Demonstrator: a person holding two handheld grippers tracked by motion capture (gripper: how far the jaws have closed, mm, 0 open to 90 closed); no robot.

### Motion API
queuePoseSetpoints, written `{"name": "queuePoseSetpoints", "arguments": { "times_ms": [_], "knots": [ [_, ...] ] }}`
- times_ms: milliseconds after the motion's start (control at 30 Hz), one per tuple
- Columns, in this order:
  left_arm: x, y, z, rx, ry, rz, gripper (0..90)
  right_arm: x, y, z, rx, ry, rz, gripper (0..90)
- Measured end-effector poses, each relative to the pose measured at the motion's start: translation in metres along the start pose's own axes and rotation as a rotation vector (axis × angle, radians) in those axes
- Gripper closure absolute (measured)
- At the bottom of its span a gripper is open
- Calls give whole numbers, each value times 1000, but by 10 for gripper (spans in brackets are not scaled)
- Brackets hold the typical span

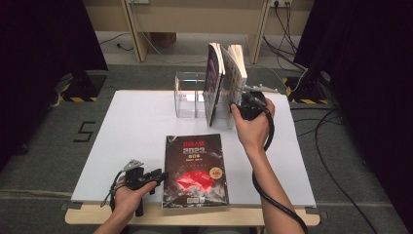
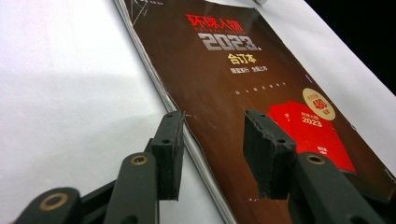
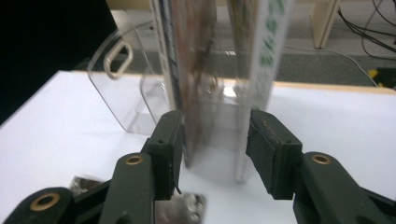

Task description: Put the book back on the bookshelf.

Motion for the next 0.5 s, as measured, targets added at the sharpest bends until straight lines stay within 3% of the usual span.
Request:
{"name": "queuePoseSetpoints", "arguments": {
  "times_ms": [200,500],
  "knots": [
    [-4,3,7,6,-5,16,581,15,4,-38,-71,15,-8,554],
    [-18,21,31,-8,-9,97,570,33,19,-106,-221,56,-9,555]
  ]
}}
Point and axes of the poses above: each handheld gripper's, and its own axes: y roughly forward along the jaws, z roughly out of its top, x roughly to its right, the point moved 1 cm from there along y, roughly forward along the jaws, and after that the axes turned 2 degrees about y, right-handed, at the moved point
